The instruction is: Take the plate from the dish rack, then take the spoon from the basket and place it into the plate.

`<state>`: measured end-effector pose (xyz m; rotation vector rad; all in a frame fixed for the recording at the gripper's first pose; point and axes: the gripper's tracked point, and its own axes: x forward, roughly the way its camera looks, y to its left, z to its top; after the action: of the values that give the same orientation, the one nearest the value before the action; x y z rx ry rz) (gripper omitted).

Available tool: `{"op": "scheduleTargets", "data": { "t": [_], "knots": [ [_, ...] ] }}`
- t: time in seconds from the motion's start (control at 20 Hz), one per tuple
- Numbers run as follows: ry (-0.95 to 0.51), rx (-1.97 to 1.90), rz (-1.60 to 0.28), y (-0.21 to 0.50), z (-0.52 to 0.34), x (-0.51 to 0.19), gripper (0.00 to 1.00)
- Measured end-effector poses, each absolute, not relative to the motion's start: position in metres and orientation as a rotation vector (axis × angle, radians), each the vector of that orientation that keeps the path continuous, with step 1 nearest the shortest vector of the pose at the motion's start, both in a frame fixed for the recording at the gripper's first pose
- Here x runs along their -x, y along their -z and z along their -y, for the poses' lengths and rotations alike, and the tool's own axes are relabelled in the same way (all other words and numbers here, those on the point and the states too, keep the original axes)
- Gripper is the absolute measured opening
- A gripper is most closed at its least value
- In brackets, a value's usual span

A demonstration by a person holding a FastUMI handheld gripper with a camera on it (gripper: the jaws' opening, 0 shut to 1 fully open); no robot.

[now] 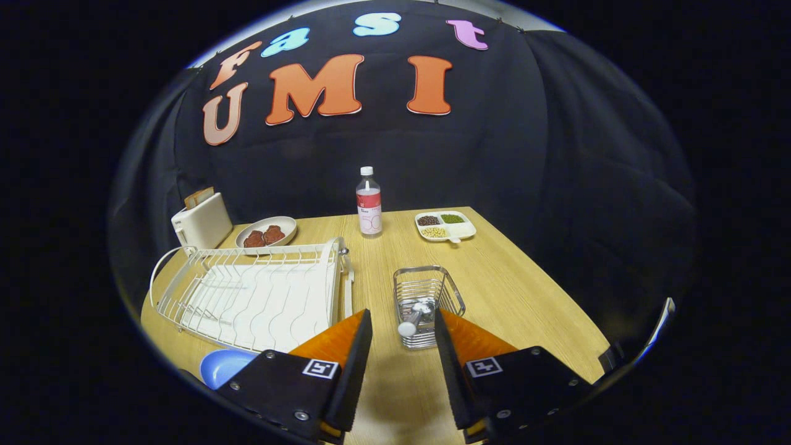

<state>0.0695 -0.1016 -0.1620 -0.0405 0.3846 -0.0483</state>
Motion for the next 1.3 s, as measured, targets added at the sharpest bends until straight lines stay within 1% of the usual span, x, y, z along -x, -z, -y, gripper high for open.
{"op": "scheduleTargets", "data": {
  "t": [0.05,0.1,0.15,0.2,0.3,0.4,0.6,0.7,1.05,1.3],
  "knots": [
    [0.048,0.054,-0.391,0.165,0.103,-0.074,0.58],
    [0.053,0.067,-0.402,0.169,0.106,-0.076,0.52],
    [0.055,0.078,-0.414,0.173,0.108,-0.078,0.48],
    [0.058,0.090,-0.417,0.174,0.109,-0.079,0.39],
    [0.068,0.123,-0.406,0.176,0.113,-0.083,0.25],
    [0.074,0.144,-0.388,0.173,0.115,-0.086,0.14],
    [0.084,0.160,-0.380,0.170,0.121,-0.087,0.07],
    [0.085,0.139,-0.378,0.164,0.121,-0.087,0.06],
    [0.089,0.145,-0.328,0.130,0.120,-0.080,0.05],
    [0.098,0.126,-0.296,0.101,0.112,-0.061,0.05]
  ]
}}
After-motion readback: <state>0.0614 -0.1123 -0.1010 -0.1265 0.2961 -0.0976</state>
